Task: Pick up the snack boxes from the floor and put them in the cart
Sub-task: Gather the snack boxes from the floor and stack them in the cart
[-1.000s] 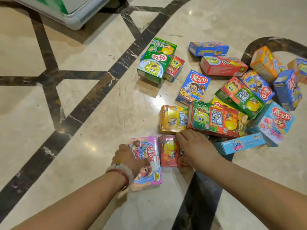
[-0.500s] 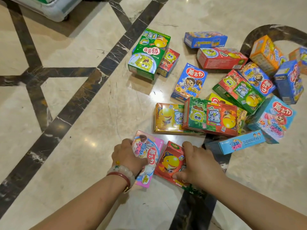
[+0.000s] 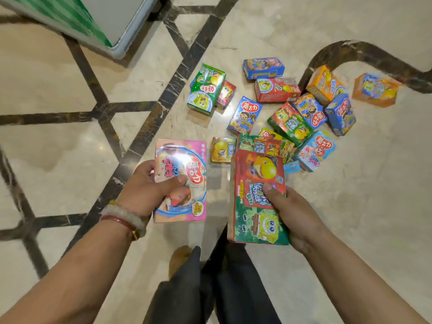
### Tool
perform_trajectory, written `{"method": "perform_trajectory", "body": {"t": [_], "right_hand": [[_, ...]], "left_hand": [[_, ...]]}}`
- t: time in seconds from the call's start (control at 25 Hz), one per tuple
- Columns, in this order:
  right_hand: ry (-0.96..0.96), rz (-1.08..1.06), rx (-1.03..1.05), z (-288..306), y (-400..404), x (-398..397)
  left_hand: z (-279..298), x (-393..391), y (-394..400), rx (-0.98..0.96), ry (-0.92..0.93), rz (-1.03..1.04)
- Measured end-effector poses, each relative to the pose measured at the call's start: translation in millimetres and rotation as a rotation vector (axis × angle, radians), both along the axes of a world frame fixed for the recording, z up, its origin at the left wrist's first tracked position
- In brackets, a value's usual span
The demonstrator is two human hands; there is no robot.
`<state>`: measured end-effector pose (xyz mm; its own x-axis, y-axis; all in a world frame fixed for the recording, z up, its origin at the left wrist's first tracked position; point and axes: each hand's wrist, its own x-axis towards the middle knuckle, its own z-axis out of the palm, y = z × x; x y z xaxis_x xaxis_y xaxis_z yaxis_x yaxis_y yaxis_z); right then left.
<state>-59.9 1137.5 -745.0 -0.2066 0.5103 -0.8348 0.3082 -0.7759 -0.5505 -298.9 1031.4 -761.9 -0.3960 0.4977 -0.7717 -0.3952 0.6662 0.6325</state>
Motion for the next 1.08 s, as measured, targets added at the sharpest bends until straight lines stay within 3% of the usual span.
{"method": "perform_trajectory", "body": {"t": [0.12, 0.32, 0.48, 0.64, 0.84, 1.08], "right_hand": [[0.042, -0.044, 0.073, 128.1, 7.1, -2.8], [0.059, -0.002, 0.393, 330.0, -5.7, -6.7], [0.093, -0.033, 0.506, 441.5, -49.3, -7.3], [0.107, -0.17, 0.584, 489.6, -101.1, -14.7], [0.134, -0.381, 0.506, 524.9, -167.8, -28.1], [0.088, -0.636, 0.464, 544.6, -240.9, 0.8]], "left_hand": [[123.6, 9.6, 13.4, 0.083, -0.036, -0.026], [338.4, 2.0, 12.3, 0.258, -0.06, -0.133], [458.2, -7.9, -24.6, 0.373, -0.022, -0.184], [521.2, -26.6, -58.0, 0.393, 0.059, -0.327], [550.9, -52.4, -79.1, 0.385, 0.061, -0.415], [575.8, -3.1, -87.0, 0.369, -0.018, -0.685]]}}
